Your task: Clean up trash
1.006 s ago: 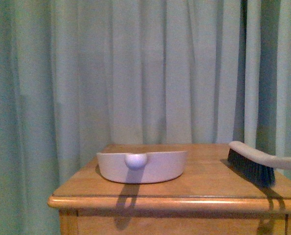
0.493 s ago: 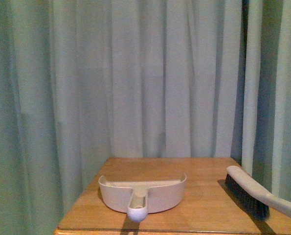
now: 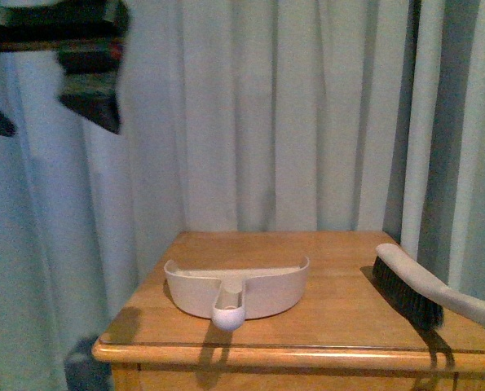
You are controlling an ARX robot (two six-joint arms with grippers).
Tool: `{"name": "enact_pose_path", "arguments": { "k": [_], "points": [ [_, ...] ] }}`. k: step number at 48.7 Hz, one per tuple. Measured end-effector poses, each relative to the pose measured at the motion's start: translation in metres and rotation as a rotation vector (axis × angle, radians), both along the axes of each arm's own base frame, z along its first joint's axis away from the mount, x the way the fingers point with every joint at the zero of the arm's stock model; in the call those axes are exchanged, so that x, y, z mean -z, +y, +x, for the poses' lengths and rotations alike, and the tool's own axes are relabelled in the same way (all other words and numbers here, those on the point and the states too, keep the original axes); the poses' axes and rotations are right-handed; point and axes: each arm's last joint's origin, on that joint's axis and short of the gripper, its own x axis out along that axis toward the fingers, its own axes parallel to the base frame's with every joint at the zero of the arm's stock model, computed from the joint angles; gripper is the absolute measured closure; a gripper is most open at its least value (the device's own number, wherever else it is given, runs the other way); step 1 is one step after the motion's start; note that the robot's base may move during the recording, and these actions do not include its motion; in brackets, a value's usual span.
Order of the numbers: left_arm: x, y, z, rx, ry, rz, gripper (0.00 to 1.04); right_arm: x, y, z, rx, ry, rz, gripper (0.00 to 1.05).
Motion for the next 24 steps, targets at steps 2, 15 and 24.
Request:
{"name": "enact_pose_path", "arguments": {
  "k": [2,15,24],
  "points": [
    [0.001,-0.015,0.009,0.020,0.022,0.011,0.08,0.000,0.000,0.000,0.000,0.000,0.000,0.07],
    [0.040,-0.096,0.042,0.083,0.158,0.058,0.08,0.000,0.000,0.000,0.000,0.000,0.000,0.07],
    [0.074,-0.118,0.063,0.055,0.233,0.091,0.08,0.000,0.000,0.000,0.000,0.000,0.000,0.07]
  ]
}}
